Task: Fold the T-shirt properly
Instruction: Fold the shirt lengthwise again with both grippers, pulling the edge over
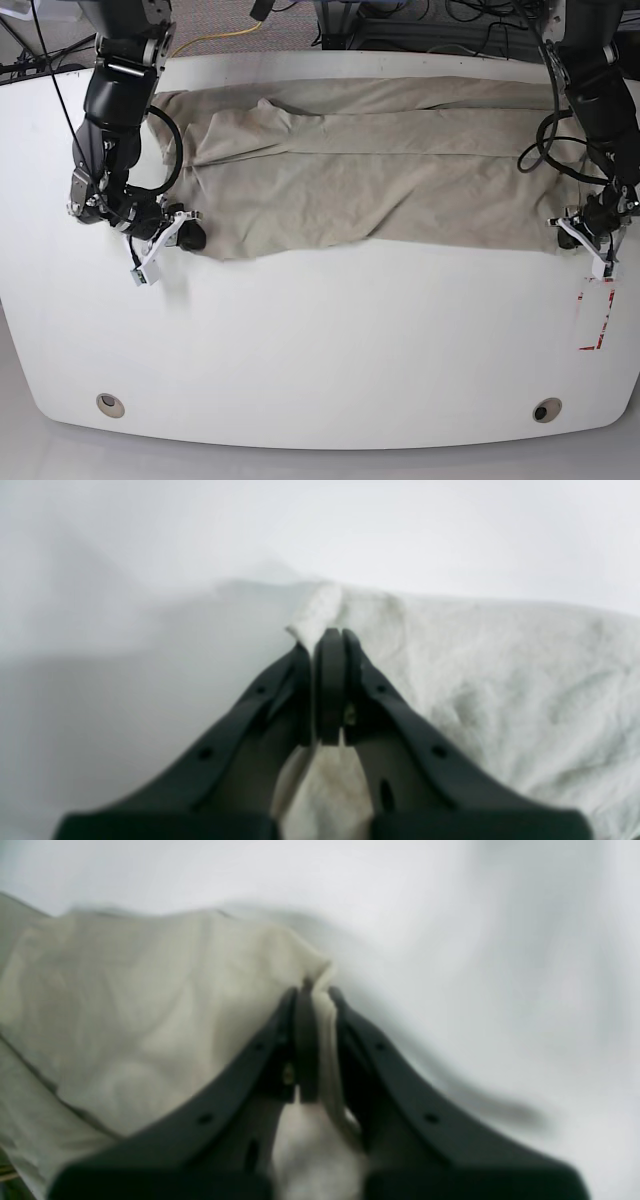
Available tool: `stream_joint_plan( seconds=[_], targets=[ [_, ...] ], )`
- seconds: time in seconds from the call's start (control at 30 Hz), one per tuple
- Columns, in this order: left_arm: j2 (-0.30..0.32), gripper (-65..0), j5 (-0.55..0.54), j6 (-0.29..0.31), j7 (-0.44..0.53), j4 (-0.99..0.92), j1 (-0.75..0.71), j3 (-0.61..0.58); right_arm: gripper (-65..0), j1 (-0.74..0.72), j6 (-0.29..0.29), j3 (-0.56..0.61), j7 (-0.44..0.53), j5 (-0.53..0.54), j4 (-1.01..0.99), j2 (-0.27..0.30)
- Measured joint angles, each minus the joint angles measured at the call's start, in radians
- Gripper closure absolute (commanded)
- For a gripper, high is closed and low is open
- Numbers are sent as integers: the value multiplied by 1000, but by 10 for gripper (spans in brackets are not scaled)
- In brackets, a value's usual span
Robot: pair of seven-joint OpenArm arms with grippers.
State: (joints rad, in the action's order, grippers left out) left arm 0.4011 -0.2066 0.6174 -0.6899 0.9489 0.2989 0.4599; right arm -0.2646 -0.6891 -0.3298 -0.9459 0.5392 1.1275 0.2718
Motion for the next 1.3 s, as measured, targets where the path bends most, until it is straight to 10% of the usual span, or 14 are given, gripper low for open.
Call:
stream_joint_plan(
  seconds=[1.3],
  targets=[
    [-24,0,-19,83,-189,520,-193,166,-13,149,-11,-2,-121,19,510,70]
  ],
)
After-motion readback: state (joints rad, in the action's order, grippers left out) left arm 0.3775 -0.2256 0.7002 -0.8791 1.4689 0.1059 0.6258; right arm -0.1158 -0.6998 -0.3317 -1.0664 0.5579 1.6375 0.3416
